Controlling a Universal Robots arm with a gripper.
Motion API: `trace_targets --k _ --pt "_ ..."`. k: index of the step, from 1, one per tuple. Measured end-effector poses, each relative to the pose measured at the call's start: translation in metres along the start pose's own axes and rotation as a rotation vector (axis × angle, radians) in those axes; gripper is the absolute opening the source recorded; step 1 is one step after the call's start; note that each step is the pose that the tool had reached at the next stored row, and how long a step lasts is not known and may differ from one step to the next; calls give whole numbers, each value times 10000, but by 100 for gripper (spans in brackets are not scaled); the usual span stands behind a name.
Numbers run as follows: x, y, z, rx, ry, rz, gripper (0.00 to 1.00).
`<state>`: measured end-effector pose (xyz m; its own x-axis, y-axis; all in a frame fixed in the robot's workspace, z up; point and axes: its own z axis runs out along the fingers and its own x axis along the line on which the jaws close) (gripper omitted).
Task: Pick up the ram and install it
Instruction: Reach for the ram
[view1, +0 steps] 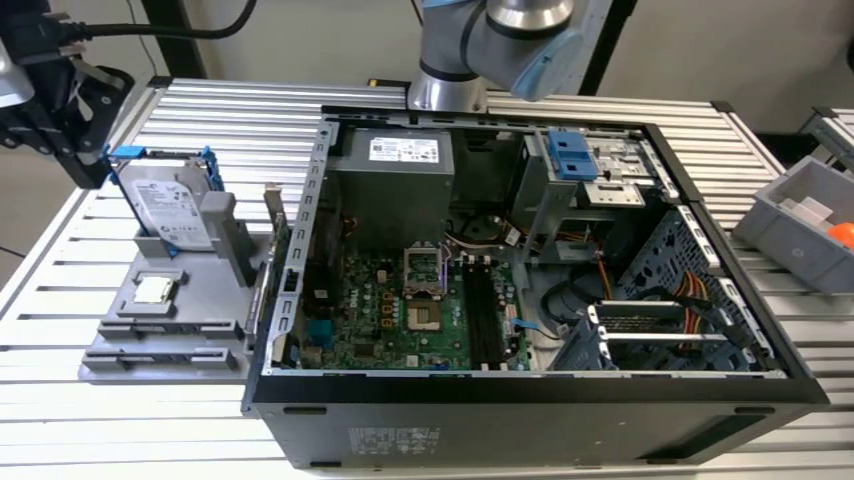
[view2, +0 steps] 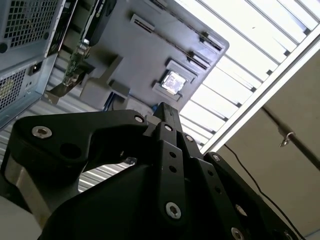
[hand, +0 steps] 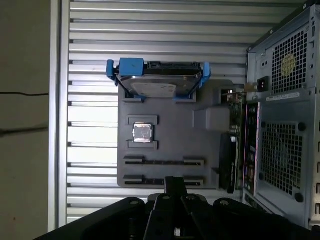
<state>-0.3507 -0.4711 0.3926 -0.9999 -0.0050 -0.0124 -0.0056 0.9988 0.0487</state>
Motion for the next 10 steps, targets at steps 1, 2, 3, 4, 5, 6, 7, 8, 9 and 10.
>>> trace_targets --k 1,2,3,4,5,6,7,8,9,10 --pt "0 -8 0 0 -1 0 0" --pt "0 -15 -1 0 -1 0 0" --pt "0 -22 -1 0 0 0 0" --pt "0 -31 -1 0 0 0 0" --pt "1 -39 -2 0 -1 0 0" --pt "0 -50 -3 0 0 0 0" --pt "1 -60 -3 0 0 0 0" --pt "1 -71 -3 0 0 1 0" --pt "1 -81 -4 0 1 2 0" --pt "1 -91 -5 0 2 3 0"
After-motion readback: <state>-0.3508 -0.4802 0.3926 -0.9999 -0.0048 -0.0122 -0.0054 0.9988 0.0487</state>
